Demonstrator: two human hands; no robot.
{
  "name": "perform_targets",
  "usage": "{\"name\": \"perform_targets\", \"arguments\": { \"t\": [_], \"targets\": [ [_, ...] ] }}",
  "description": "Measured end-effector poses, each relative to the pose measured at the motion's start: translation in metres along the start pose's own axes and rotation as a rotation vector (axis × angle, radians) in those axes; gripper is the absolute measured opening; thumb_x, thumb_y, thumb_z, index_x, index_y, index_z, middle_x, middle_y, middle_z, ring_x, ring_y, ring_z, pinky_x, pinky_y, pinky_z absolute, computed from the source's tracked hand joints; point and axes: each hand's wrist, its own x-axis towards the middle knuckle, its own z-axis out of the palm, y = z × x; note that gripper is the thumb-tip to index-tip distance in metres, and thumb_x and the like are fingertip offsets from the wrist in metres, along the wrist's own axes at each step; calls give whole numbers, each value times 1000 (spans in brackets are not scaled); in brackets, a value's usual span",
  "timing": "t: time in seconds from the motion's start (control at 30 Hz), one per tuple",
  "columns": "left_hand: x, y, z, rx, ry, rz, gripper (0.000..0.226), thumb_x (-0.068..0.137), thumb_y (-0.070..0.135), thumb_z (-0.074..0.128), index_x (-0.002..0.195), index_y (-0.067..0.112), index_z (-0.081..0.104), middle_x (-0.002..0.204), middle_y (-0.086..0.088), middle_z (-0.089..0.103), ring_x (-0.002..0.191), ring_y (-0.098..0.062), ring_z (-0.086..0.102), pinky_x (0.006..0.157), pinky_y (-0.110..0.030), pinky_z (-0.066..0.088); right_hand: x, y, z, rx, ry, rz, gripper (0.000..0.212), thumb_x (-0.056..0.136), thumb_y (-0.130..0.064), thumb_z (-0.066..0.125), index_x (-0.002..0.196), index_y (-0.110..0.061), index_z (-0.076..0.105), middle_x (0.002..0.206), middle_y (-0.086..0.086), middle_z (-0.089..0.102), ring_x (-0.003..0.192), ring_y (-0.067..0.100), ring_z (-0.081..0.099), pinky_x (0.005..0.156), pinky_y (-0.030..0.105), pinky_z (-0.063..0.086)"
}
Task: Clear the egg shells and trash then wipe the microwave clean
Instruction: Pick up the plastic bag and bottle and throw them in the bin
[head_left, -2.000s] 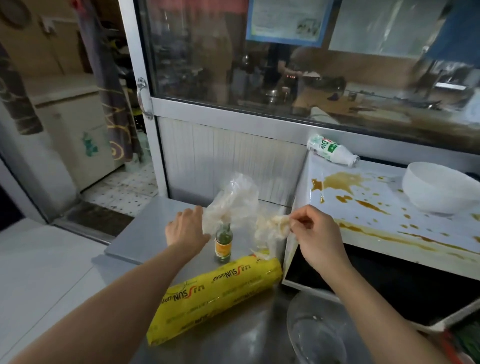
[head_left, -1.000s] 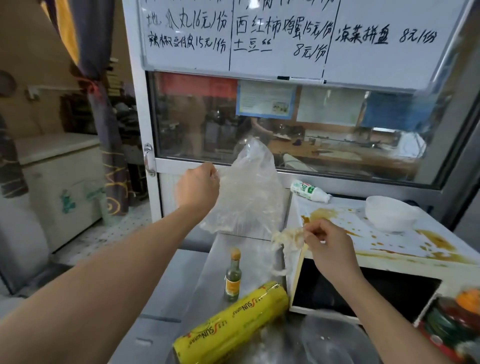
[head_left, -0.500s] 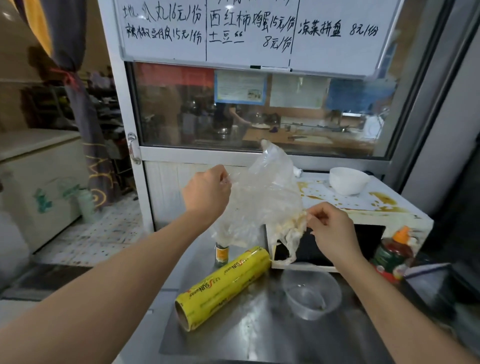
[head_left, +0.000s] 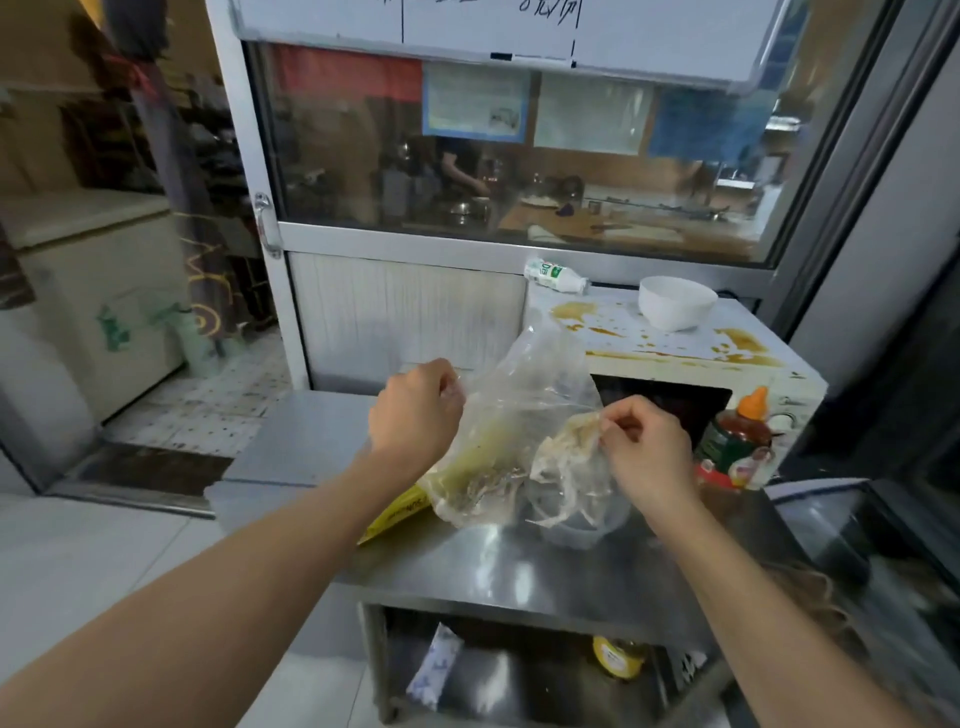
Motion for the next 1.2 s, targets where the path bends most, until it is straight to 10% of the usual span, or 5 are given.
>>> {"name": "perform_targets", "arguments": {
  "t": [0.37, 0.6, 0.83, 1.2],
  "targets": [
    [-40, -43, 38, -263, -64, -444, 17, 85, 20, 55, 71, 12, 58, 84, -17, 68, 84, -36, 63, 77, -40, 54, -11, 24, 25, -20, -106, 11, 16, 87, -4, 57, 78, -17, 62, 78, -4, 64, 76, 13, 58, 73, 27, 44],
    [-49, -98, 83, -316, -158, -667, 23, 84, 12, 53, 62, 19, 49, 58, -4, 59, 53, -20, 58, 57, -27, 49, -8, 50, 82, -61, -199, 58, 16, 85, -2, 57, 78, -16, 61, 75, -3, 64, 71, 10, 57, 60, 3, 36],
    [-49, -138, 107, -208, -197, -663, 14, 81, 13, 58, 93, 9, 63, 88, -14, 66, 89, -32, 59, 73, -31, 45, -17, 65, 148, -71, -273, 78, 22, 82, 0, 60, 73, -20, 58, 78, 2, 67, 76, 14, 64, 68, 24, 48],
    [-49, -153, 117, -238, -325, -506, 25, 73, 13, 75, 93, 17, 60, 81, 5, 61, 77, -13, 58, 69, -25, 47, -43, 103, 214, -290, -389, 66, 17, 78, 0, 60, 72, -15, 65, 83, 2, 63, 79, 20, 59, 69, 33, 48]
  ]
}}
